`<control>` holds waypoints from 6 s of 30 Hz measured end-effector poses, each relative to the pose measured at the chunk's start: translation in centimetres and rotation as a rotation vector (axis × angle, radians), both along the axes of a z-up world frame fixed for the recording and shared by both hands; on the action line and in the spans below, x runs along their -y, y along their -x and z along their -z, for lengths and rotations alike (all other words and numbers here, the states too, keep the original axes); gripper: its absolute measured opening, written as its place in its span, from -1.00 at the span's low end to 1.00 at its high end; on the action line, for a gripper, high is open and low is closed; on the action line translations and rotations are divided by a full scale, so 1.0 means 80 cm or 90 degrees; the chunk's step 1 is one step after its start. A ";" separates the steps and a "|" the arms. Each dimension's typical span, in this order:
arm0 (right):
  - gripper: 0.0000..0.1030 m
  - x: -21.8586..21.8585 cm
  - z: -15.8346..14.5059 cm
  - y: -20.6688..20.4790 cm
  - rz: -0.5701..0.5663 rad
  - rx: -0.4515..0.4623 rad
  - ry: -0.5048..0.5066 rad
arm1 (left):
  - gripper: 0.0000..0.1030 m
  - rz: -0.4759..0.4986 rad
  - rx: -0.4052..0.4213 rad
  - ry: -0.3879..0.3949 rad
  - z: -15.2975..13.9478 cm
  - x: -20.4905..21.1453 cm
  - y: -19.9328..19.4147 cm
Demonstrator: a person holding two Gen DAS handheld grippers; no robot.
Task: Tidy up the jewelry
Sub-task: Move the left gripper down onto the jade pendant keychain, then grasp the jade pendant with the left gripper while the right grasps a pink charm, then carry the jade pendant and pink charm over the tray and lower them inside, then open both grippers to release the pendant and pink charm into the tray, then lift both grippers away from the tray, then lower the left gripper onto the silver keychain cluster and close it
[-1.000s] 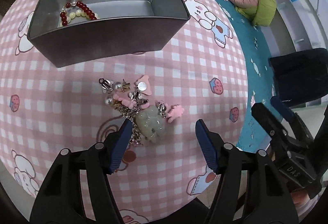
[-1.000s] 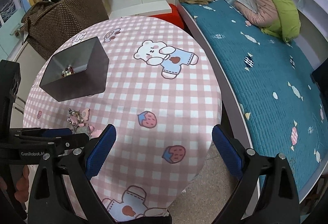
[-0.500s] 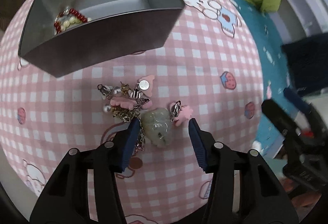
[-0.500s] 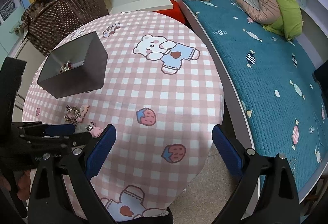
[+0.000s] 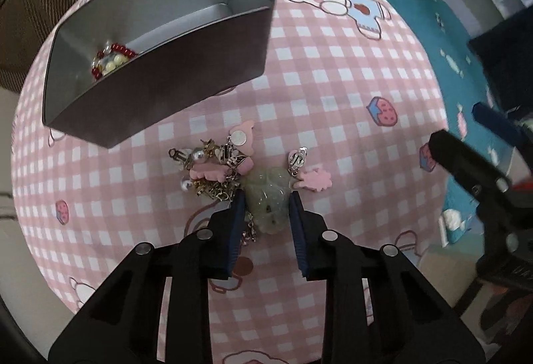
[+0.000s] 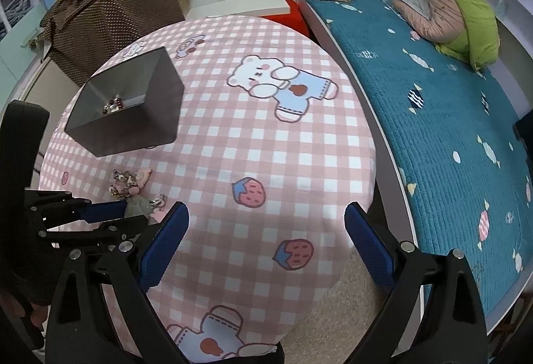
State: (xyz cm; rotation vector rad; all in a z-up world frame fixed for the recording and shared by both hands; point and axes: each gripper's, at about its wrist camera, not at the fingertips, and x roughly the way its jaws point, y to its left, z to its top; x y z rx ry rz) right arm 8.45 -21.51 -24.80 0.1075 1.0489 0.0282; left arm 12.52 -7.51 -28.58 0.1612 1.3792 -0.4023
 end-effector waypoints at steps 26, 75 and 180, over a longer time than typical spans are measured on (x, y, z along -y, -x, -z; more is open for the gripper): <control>-0.53 -0.113 0.051 -0.005 -0.253 -0.007 0.006 | -0.48 -0.098 0.009 0.058 -0.035 -0.089 0.009; -0.70 -0.117 -0.072 -0.104 -0.291 0.101 -0.040 | -0.48 -0.190 0.093 0.065 -0.092 -0.098 -0.102; 0.19 -0.023 -0.014 0.006 -0.058 -0.022 0.007 | 0.25 -0.102 -0.017 -0.015 -0.001 -0.039 -0.005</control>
